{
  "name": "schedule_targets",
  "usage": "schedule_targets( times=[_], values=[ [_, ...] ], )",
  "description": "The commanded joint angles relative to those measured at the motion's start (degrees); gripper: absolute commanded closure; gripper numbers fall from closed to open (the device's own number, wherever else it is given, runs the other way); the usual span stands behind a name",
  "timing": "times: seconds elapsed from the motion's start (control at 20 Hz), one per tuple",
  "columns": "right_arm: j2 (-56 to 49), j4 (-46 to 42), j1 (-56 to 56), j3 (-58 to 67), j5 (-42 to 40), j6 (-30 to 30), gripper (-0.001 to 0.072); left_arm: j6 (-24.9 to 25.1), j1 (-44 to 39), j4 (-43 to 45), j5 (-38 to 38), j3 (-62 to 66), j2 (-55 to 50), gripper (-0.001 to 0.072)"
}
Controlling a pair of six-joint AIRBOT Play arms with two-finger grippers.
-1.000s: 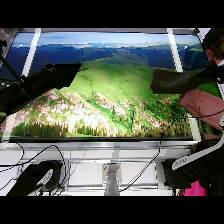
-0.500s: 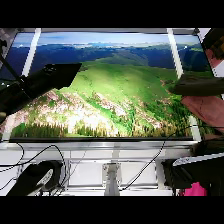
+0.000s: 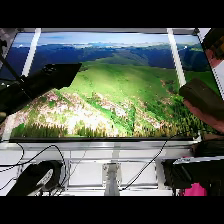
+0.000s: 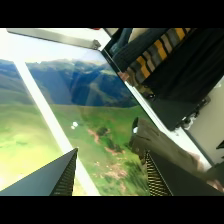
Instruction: Fold the clothes and pants, and hang the long-sleeved shirts on hangers.
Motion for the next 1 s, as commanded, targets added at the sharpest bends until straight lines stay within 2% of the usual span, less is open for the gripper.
schedule_targets(
  times=[0.0,0.1,0.2,0.25,0.3,0.35,0.45,0.5,0.6,0.75,0.95],
  values=[
    [0.0,-4.2,-0.6,0.3,0.0,0.4,0.0252,0.0,0.0,0.0,0.0,0.0,0.0,0.0231],
    [0.1,-3.6,-1.0,1.1,-1.2,0.7,0.0252,0.0,0.0,0.0,0.0,0.0,0.0,0.0231],
    [0.1,3.1,-1.0,1.3,-3.0,3.5,0.0256,0.0,0.0,0.0,0.0,0.0,0.0,0.0230],
    [0.1,10.5,-1.0,1.3,-3.7,3.5,0.0363,0.0,0.0,0.0,0.0,0.0,0.0,0.0231],
    [0.1,20.6,-0.7,1.3,-4.4,3.2,0.0661,0.0,0.1,0.0,0.1,0.0,0.0,0.0233],
    [0.1,30.7,-0.1,1.3,-5.0,2.3,0.0695,0.0,0.2,0.0,0.5,0.0,0.0,0.0268],
    [0.1,51.2,2.5,1.4,-6.2,-0.3,0.0696,0.1,0.2,0.8,2.2,0.0,0.0,0.0646],
    [0.1,59.2,4.5,1.6,-6.2,-1.4,0.0696,0.0,0.2,1.9,3.4,0.0,0.0,0.0689],
    [1.2,68.8,10.1,2.4,-6.9,-2.4,0.0697,-0.1,0.8,3.0,6.3,0.1,0.0,0.0690],
    [4.5,74.5,20.5,4.5,-11.0,-4.1,0.0696,-4.2,4.7,3.0,6.4,3.4,0.0,0.0691],
    [9.7,84.2,33.1,4.9,-15.1,-7.5,0.0697,-5.4,10.8,3.1,-1.4,13.1,0.0,0.0691]
  ],
)
